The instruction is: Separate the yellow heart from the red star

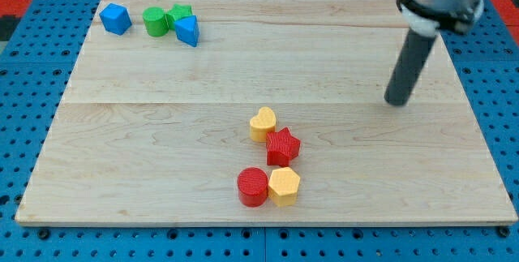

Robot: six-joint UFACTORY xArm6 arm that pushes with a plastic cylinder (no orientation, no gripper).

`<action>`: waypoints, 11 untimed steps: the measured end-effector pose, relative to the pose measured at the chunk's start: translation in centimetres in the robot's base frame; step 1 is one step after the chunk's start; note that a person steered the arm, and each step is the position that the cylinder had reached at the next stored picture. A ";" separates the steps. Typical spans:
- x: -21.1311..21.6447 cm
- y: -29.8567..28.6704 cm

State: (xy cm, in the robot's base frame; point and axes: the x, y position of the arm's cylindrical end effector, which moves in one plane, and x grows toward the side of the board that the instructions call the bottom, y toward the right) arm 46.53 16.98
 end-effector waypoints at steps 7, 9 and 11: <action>1.5 -15.2; -3.0 -22.5; -1.4 -26.5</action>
